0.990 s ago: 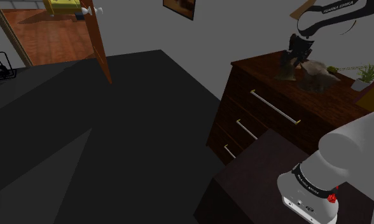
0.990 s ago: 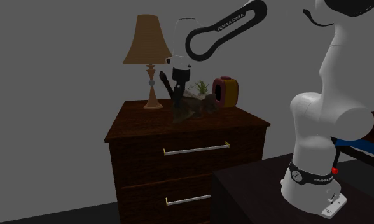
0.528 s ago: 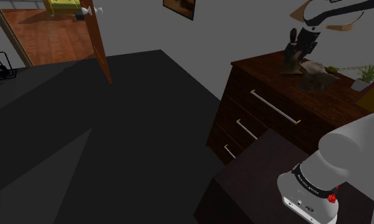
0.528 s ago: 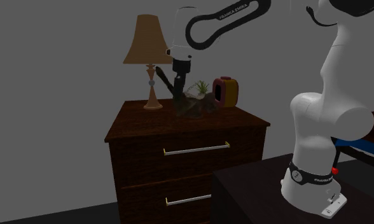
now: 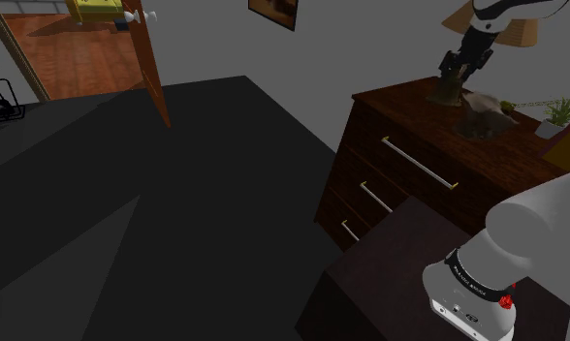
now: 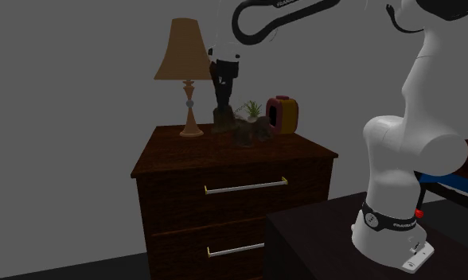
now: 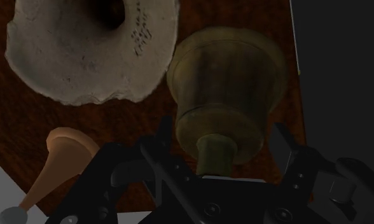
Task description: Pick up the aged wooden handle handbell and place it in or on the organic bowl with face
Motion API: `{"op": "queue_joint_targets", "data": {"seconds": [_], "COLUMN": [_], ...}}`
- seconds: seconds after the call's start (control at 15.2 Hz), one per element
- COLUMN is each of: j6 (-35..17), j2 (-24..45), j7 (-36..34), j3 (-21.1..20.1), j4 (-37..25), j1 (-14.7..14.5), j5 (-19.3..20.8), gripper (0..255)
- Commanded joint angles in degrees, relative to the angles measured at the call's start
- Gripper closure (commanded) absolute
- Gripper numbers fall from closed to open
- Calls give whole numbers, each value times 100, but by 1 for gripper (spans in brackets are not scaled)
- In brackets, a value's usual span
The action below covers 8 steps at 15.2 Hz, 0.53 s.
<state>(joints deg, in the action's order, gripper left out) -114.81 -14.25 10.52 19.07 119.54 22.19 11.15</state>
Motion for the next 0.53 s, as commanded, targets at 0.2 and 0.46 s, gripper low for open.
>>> {"op": "queue_joint_targets", "data": {"seconds": [0.2,0.46], "j6": [387,692], "j2": [8,17], "j7": [45,80], "j3": [-22,-38], "j4": [-399,-715], "j1": [-17,-28], "j5": [-34,-57], "gripper": [255,255]}}
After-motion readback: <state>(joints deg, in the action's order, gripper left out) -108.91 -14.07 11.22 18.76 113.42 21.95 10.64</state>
